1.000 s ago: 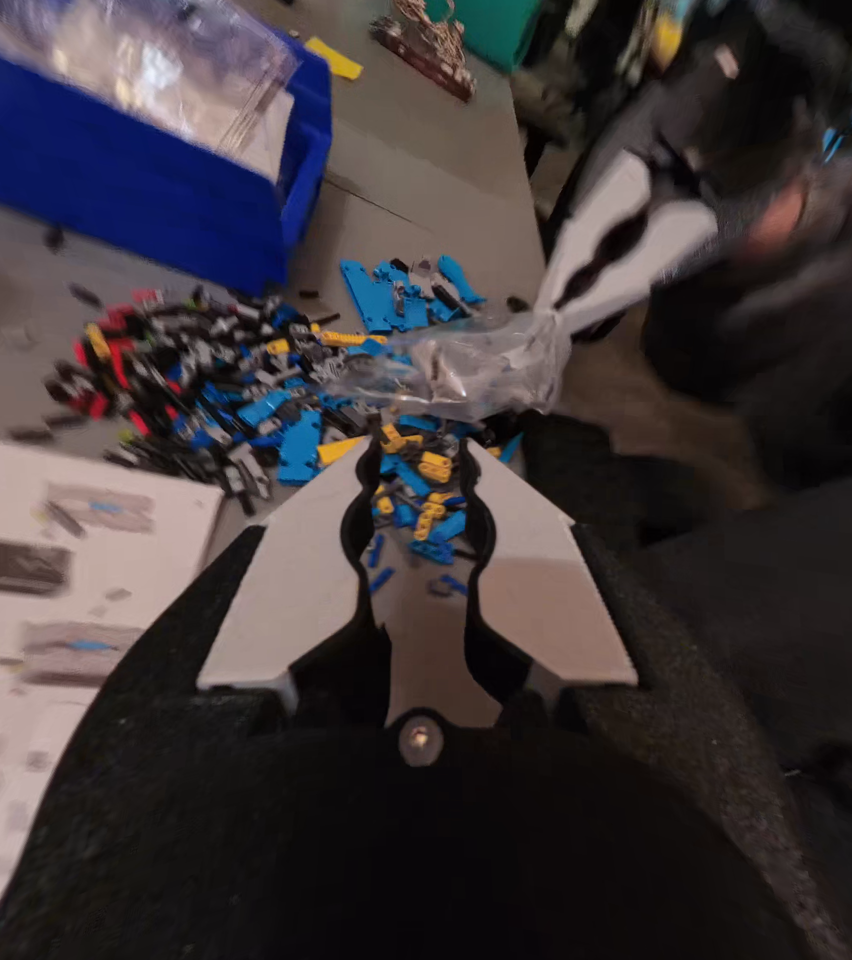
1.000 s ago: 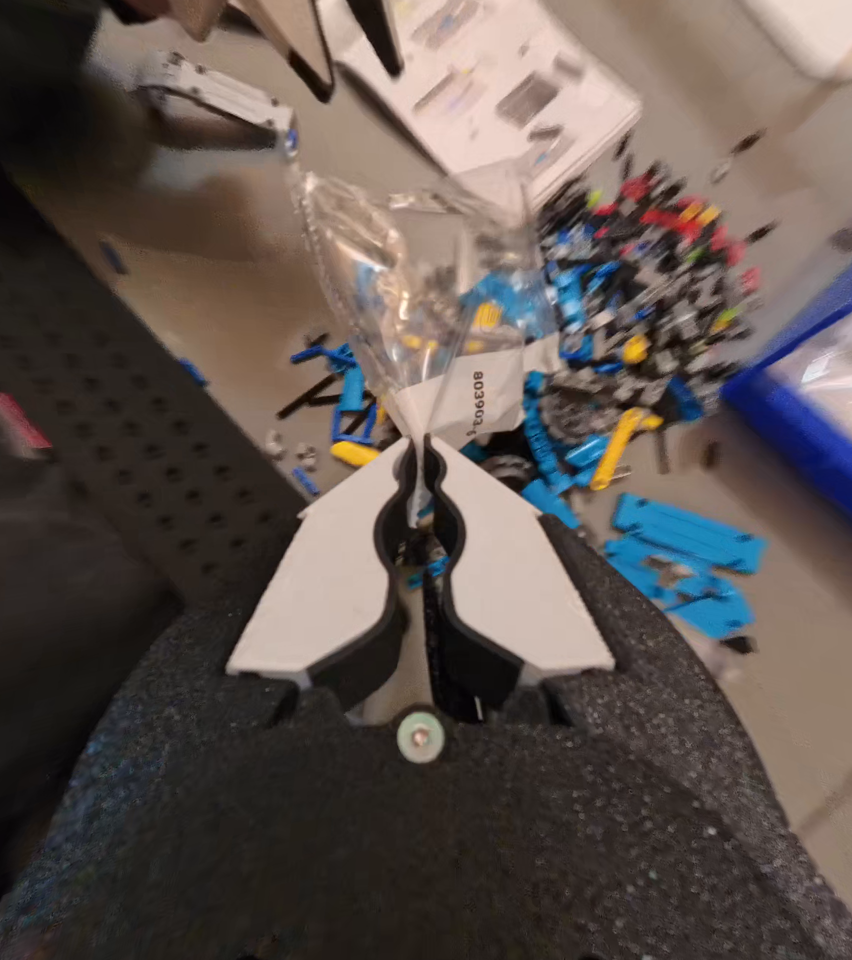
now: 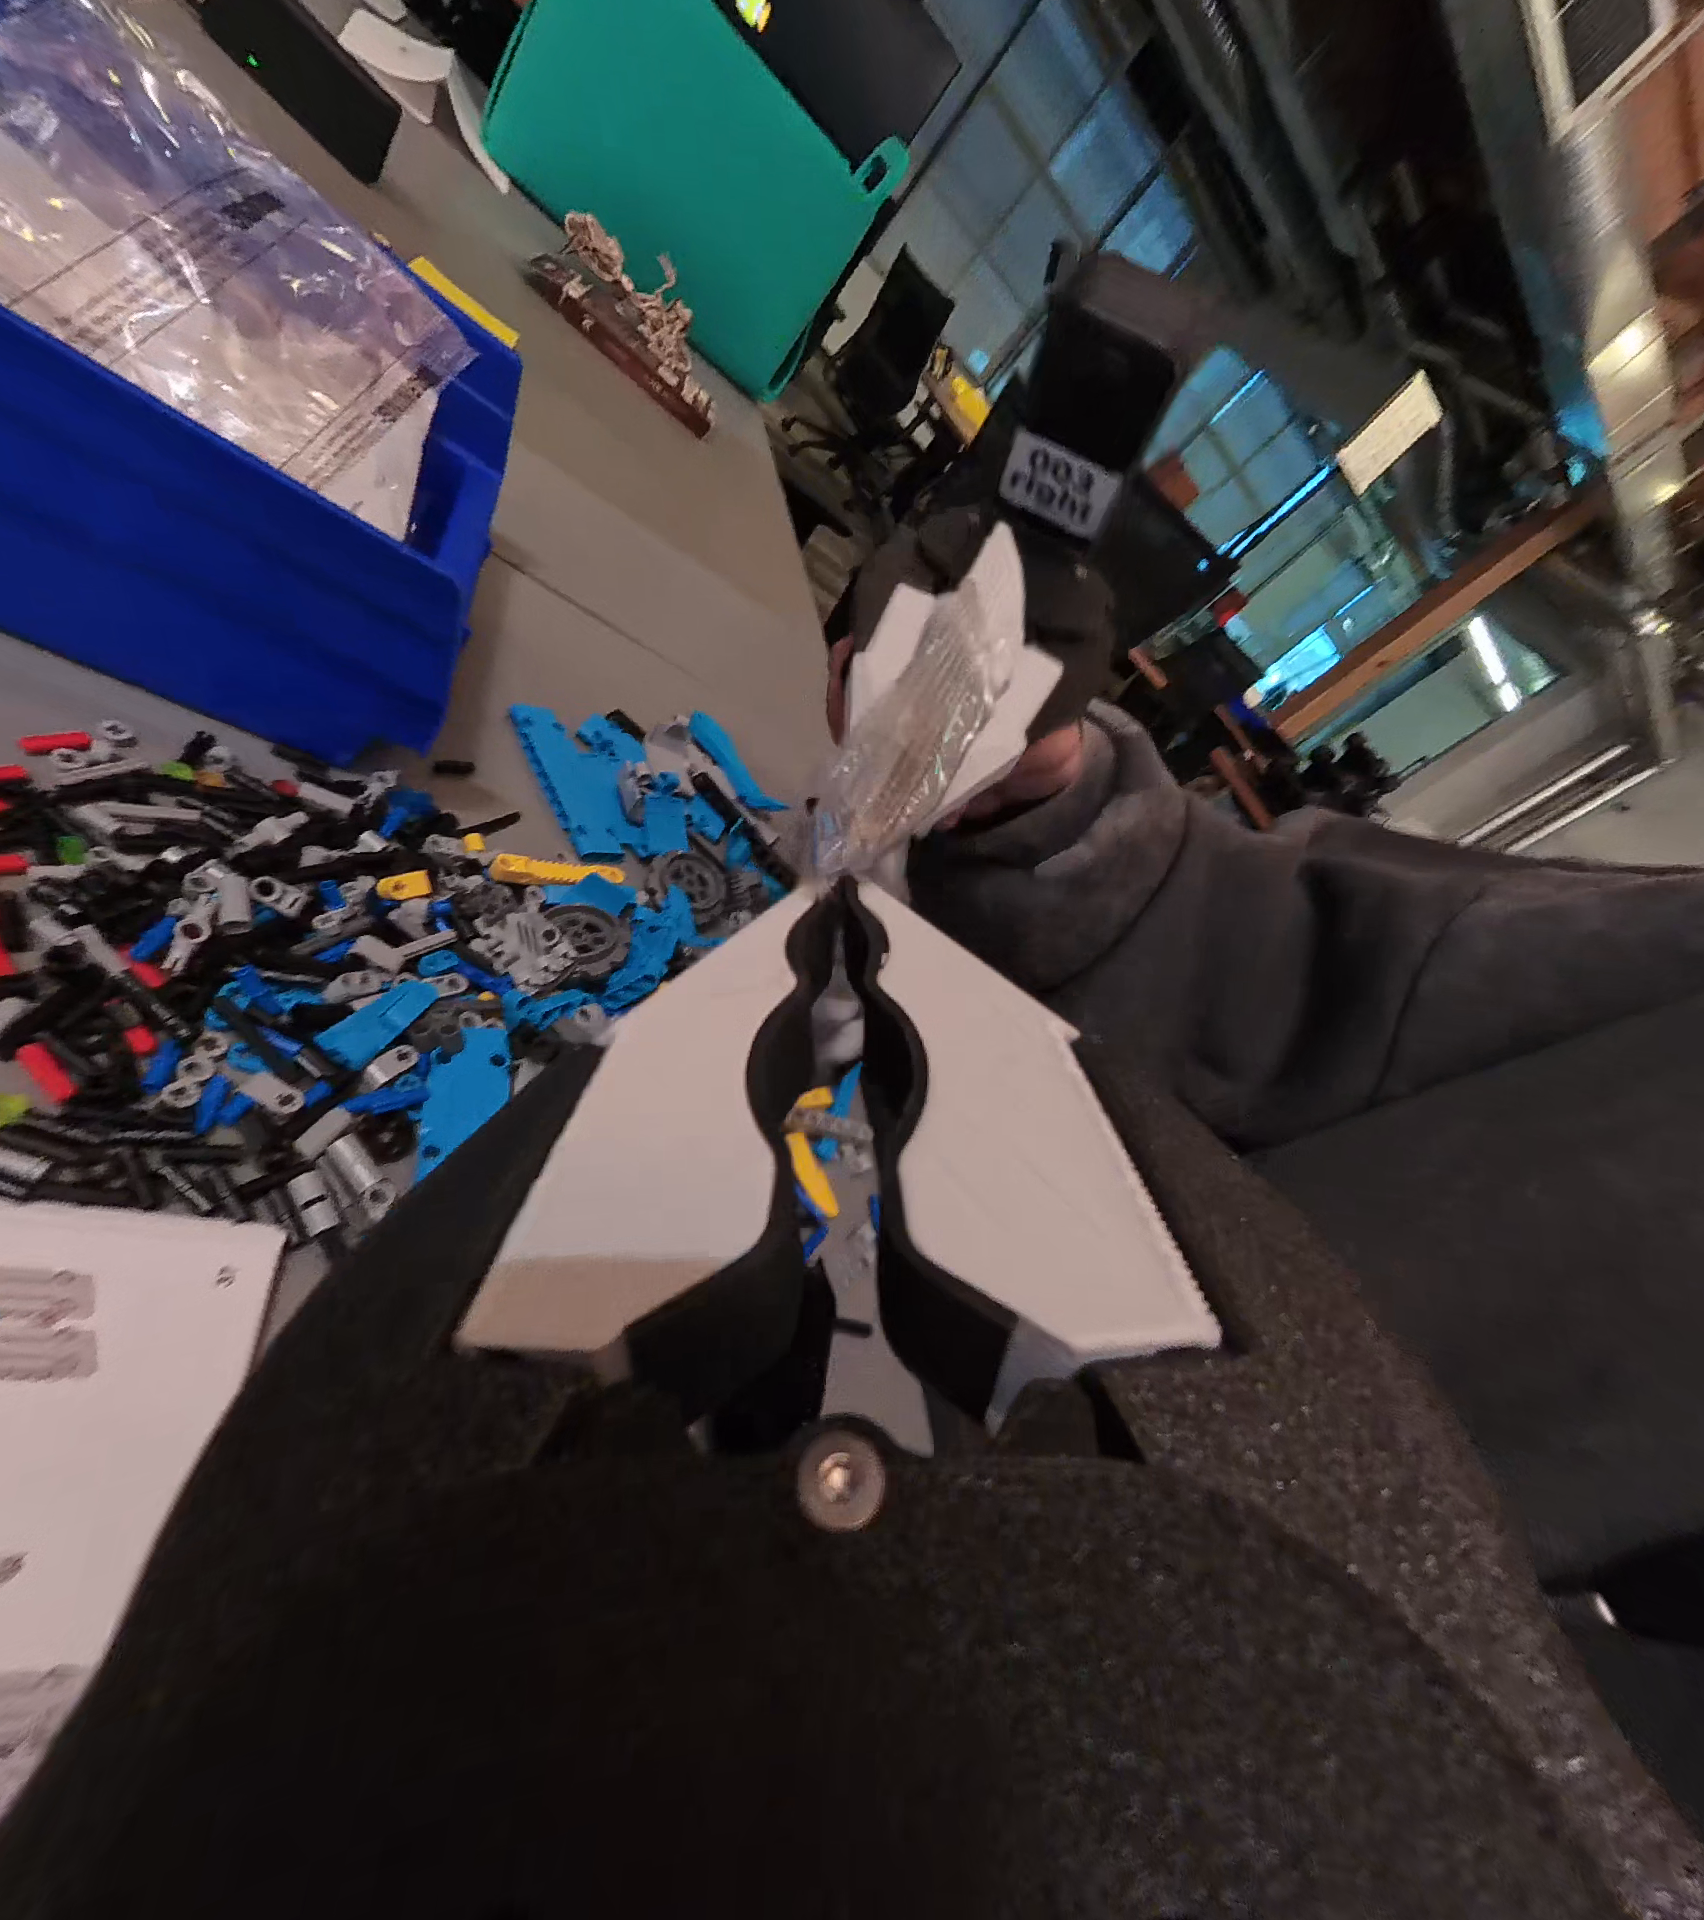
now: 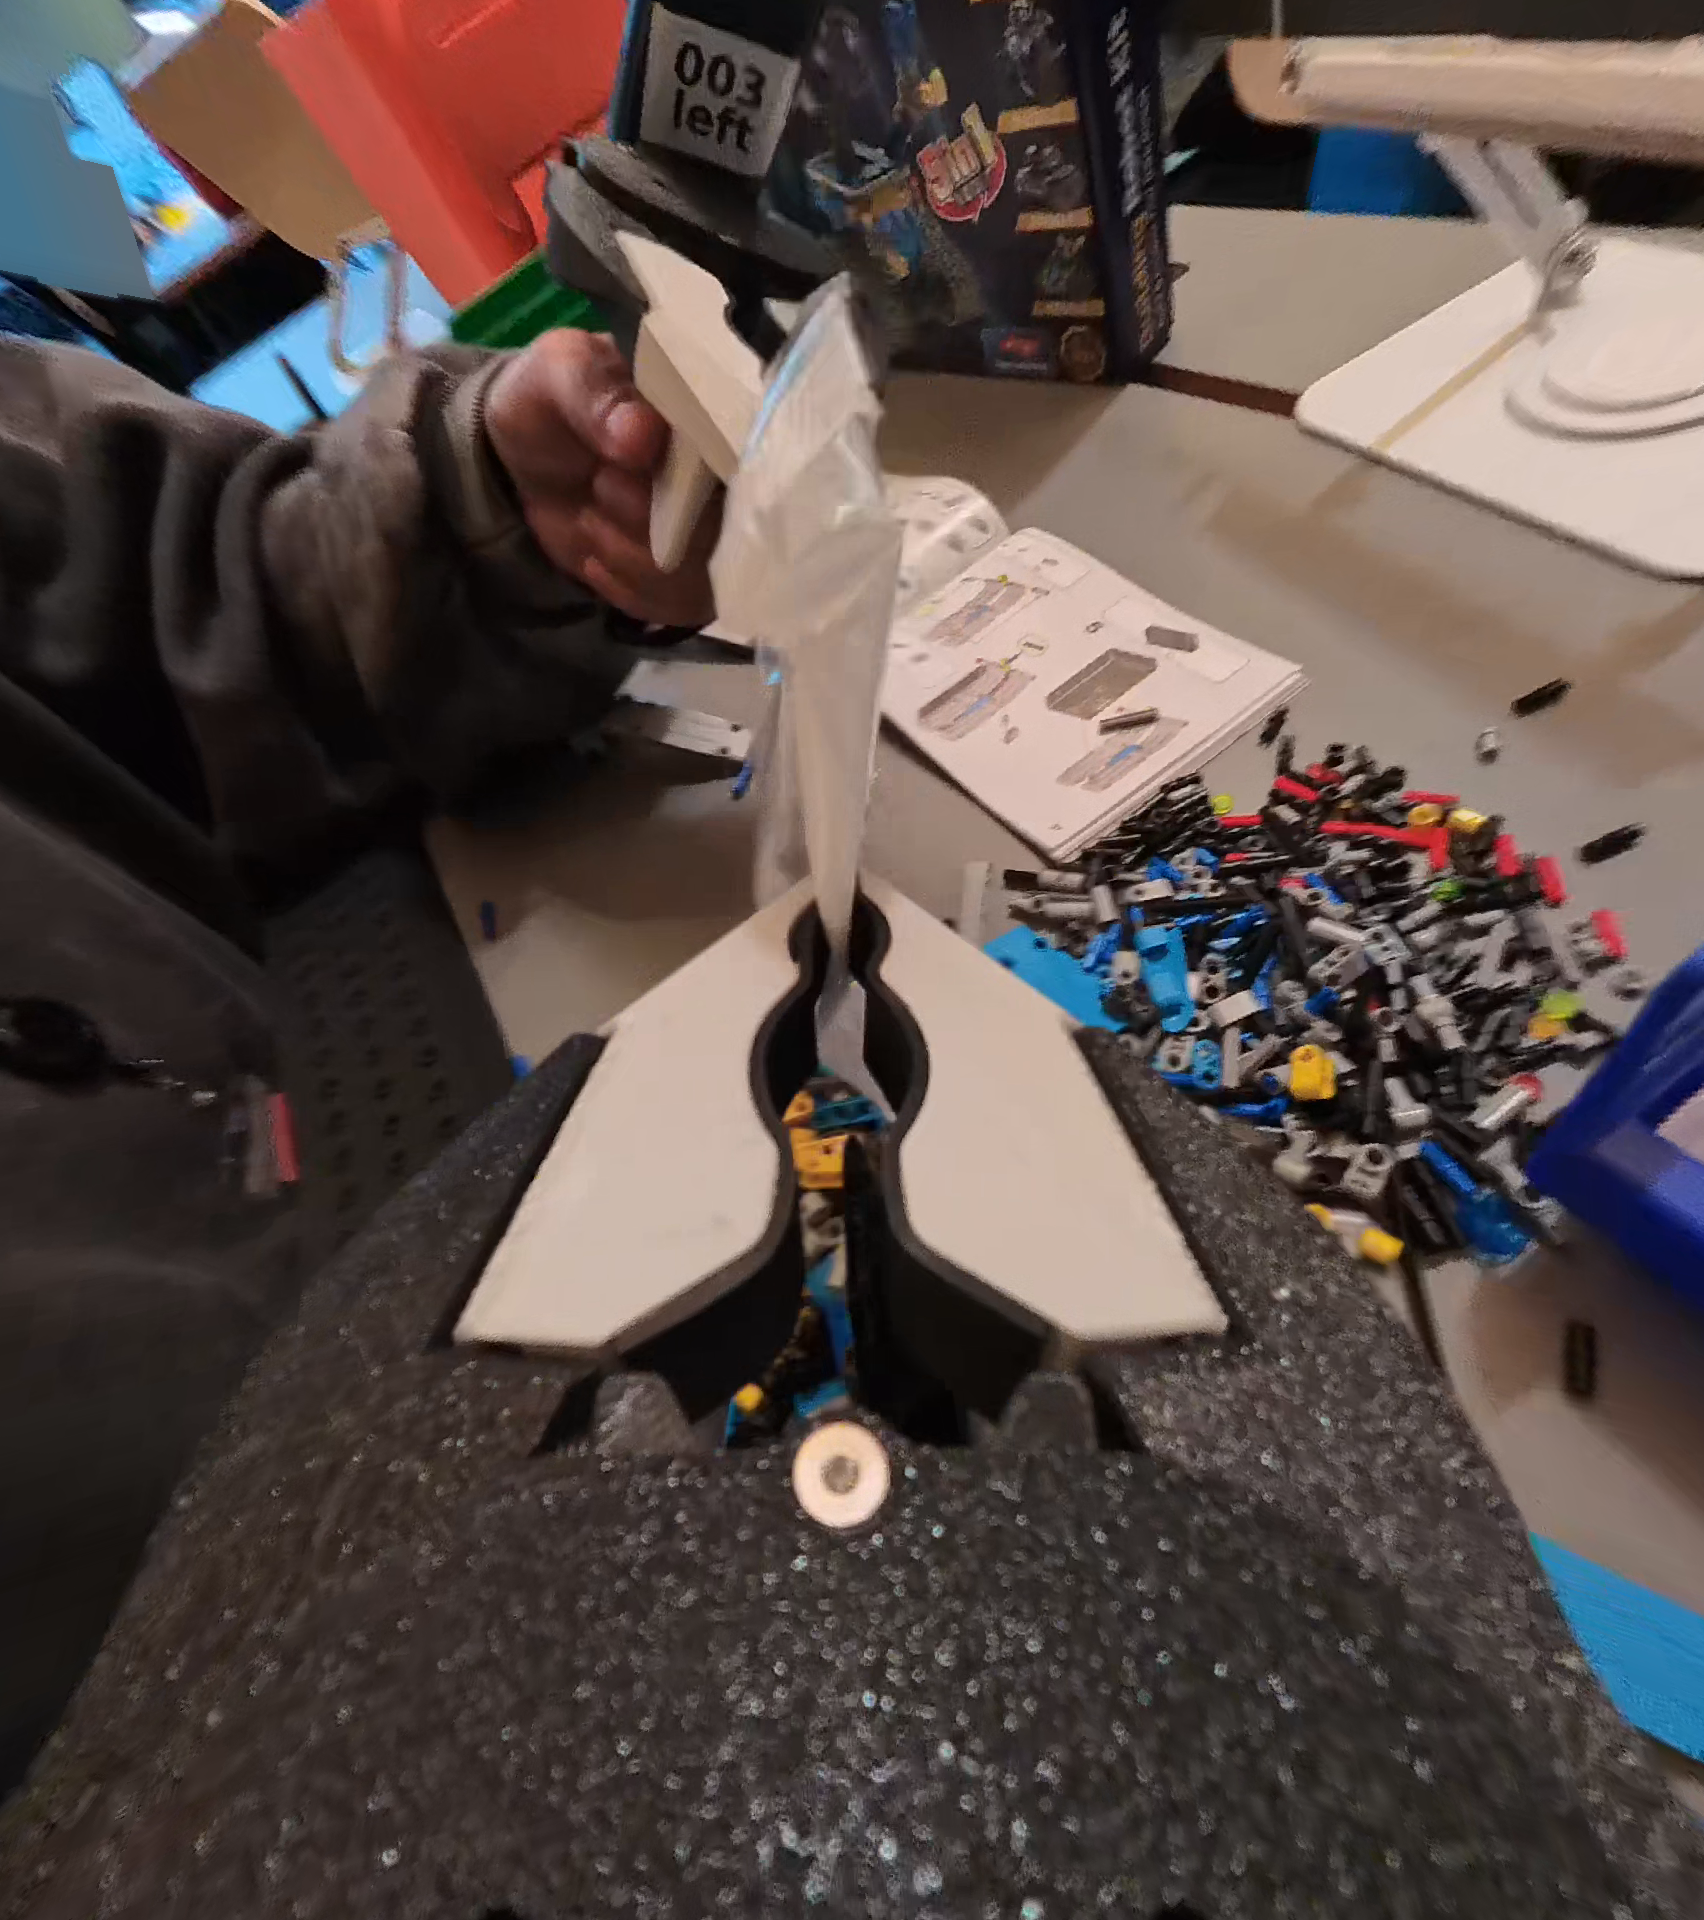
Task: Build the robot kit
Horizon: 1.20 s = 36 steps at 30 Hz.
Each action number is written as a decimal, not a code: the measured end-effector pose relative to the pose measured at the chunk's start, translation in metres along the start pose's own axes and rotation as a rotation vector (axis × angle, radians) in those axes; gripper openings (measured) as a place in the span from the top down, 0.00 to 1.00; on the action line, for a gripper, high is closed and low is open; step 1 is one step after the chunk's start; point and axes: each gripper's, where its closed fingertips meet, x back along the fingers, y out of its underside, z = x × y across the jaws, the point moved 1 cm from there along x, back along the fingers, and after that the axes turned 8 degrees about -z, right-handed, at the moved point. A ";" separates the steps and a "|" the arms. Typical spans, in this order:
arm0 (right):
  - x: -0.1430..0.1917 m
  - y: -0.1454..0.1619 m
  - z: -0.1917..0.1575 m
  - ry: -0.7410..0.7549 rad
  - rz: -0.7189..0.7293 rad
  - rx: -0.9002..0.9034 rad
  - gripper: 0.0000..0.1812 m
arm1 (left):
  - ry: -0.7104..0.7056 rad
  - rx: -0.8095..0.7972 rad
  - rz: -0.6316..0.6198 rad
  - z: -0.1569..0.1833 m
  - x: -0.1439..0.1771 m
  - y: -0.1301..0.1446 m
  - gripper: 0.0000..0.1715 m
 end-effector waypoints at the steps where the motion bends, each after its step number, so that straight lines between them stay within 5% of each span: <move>1: 0.003 -0.001 -0.001 -0.043 0.005 -0.041 1.00 | -0.008 -0.016 -0.020 0.001 0.002 0.002 1.00; 7: 0.002 0.002 0.008 0.036 -0.046 -0.027 1.00 | -0.052 -0.010 -0.064 -0.002 -0.006 0.005 1.00; 16: 0.023 -0.010 0.015 0.139 -0.012 0.041 1.00 | 0.172 0.251 -0.010 0.003 0.000 0.002 1.00; 20: 0.019 -0.003 0.010 0.126 -0.030 0.060 0.83 | 0.260 0.296 0.055 0.010 0.009 -0.009 1.00; 25: 0.014 -0.003 0.012 0.072 0.035 0.021 0.86 | 0.342 0.333 0.088 0.015 0.011 -0.013 1.00; 28: 0.018 -0.004 0.013 0.100 0.047 0.074 1.00 | 0.355 0.344 0.075 0.016 0.009 -0.009 1.00; 36: 0.032 -0.016 0.003 0.087 -0.005 0.107 1.00 | 0.346 0.362 0.069 0.012 0.006 -0.007 1.00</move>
